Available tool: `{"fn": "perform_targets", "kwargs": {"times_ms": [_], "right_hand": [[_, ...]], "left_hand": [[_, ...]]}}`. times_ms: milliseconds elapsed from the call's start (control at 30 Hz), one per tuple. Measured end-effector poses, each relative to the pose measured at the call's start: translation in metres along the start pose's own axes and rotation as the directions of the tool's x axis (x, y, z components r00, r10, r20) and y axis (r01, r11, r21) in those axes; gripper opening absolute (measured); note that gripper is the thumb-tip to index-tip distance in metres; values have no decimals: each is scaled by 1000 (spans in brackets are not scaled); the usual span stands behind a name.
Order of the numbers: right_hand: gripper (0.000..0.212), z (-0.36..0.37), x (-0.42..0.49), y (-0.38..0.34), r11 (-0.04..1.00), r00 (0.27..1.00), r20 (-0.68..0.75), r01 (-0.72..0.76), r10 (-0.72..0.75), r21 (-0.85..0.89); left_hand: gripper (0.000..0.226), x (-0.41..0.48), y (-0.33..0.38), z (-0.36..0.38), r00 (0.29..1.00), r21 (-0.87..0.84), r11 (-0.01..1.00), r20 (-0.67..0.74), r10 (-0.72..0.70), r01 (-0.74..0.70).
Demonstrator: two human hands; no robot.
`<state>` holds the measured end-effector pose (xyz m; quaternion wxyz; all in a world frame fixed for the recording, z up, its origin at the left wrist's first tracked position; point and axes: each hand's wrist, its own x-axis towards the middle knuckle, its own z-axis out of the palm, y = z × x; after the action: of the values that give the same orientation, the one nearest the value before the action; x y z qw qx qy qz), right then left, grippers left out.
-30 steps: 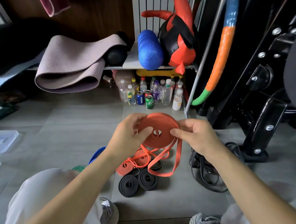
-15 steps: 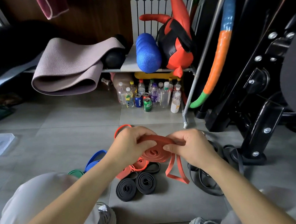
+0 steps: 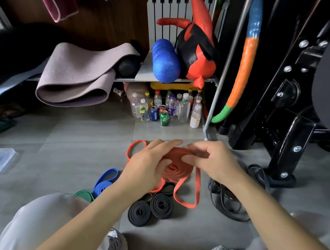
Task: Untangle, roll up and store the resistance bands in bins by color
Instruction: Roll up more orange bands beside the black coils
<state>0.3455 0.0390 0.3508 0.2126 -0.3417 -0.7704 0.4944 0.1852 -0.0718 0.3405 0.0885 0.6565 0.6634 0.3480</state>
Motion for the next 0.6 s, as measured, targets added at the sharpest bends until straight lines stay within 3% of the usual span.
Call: {"fn": "perform_targets", "kwargs": {"times_ms": [233, 400, 600], "right_hand": [[26, -7, -2, -7, 993, 999, -47, -5, 11, 116], [27, -7, -6, -10, 996, 985, -145, 87, -89, -19], [23, -13, -7, -11, 996, 988, -130, 84, -83, 5]], "left_hand": [[51, 1, 0, -8, 990, -190, 980, -115, -80, 57], [56, 2, 1, -9, 981, -230, 969, -147, -128, 92], [57, 3, -1, -11, 987, -208, 976, -129, -94, 65]]}}
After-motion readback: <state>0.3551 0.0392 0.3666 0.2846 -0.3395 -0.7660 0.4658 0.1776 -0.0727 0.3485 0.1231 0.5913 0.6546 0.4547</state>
